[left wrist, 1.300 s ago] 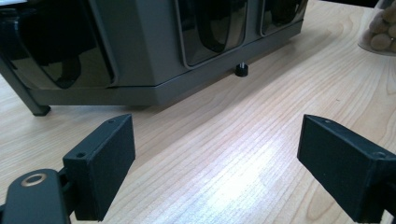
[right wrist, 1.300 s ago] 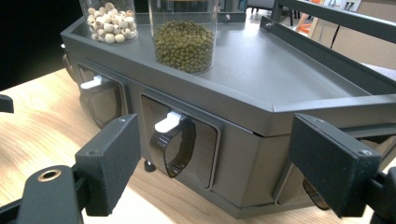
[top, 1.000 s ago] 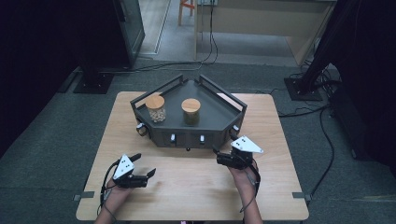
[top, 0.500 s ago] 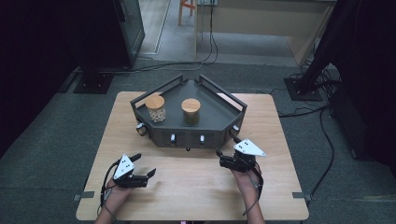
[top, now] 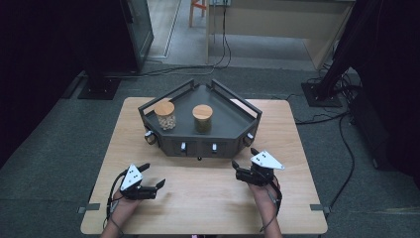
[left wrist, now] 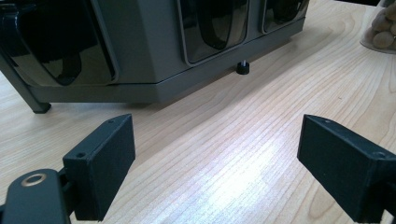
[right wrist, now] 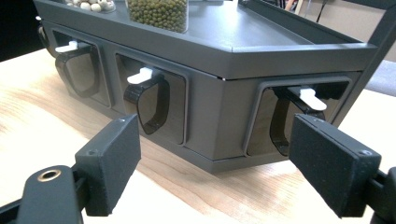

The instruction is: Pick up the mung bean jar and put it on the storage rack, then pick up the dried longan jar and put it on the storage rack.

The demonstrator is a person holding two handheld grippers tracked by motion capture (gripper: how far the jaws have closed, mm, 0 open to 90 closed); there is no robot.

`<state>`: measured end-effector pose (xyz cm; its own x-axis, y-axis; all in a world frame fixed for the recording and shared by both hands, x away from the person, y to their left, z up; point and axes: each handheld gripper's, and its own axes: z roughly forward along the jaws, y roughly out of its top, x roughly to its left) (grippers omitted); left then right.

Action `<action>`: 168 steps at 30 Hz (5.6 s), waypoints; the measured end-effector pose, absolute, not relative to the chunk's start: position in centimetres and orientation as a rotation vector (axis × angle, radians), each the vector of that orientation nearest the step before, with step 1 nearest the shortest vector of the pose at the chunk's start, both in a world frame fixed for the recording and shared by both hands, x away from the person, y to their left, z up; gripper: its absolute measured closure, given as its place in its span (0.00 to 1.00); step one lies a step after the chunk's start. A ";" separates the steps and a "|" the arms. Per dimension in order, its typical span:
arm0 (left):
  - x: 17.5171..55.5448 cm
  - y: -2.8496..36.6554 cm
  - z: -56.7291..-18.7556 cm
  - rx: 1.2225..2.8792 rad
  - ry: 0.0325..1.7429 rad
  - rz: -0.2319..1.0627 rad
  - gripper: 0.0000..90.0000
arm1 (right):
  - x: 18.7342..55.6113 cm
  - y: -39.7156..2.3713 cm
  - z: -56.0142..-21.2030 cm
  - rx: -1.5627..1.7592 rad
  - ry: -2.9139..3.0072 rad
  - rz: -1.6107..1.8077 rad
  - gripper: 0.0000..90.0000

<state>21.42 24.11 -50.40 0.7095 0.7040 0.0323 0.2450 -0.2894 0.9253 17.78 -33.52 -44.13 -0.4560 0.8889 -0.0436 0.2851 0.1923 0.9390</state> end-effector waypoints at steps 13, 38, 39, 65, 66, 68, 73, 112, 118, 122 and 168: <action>21.4 24.1 -50.4 1.859 0.736 0.543 0.12 | 17.1 -34.0 -44.7 1.118 1.837 1.248 0.18; 21.4 24.0 -50.4 1.867 0.735 0.539 0.12 | 15.5 -36.0 -46.2 1.193 1.794 1.246 0.14; 21.4 24.0 -50.4 1.868 0.735 0.540 0.12 | 15.5 -36.1 -46.2 1.197 1.792 1.247 0.14; 21.4 23.9 -50.4 1.875 0.731 0.542 0.12 | 14.3 -37.0 -47.7 1.257 1.786 1.234 0.13; 21.4 23.9 -50.4 1.876 0.731 0.542 0.12 | 14.2 -37.0 -47.8 1.257 1.787 1.232 0.13; 21.4 23.9 -50.4 1.876 0.731 0.542 0.12 | 14.2 -37.0 -47.8 1.259 1.788 1.228 0.13; 21.4 23.9 -50.4 1.877 0.731 0.542 0.12 | 14.1 -37.0 -48.0 1.262 1.790 1.225 0.13; 21.4 24.1 -50.3 1.874 0.741 0.543 0.12 | 14.5 -35.9 -49.6 1.312 1.838 1.155 0.13; 21.4 24.0 -50.3 1.876 0.736 0.542 0.12 | 14.4 -35.8 -49.7 1.312 1.835 1.153 0.13; 21.5 23.9 -50.3 1.876 0.737 0.539 0.12 | 14.4 -35.8 -49.7 1.319 1.829 1.150 0.13; 21.6 23.8 -50.4 1.883 0.730 0.538 0.12 | 13.3 -34.7 -49.8 1.315 1.782 1.107 0.28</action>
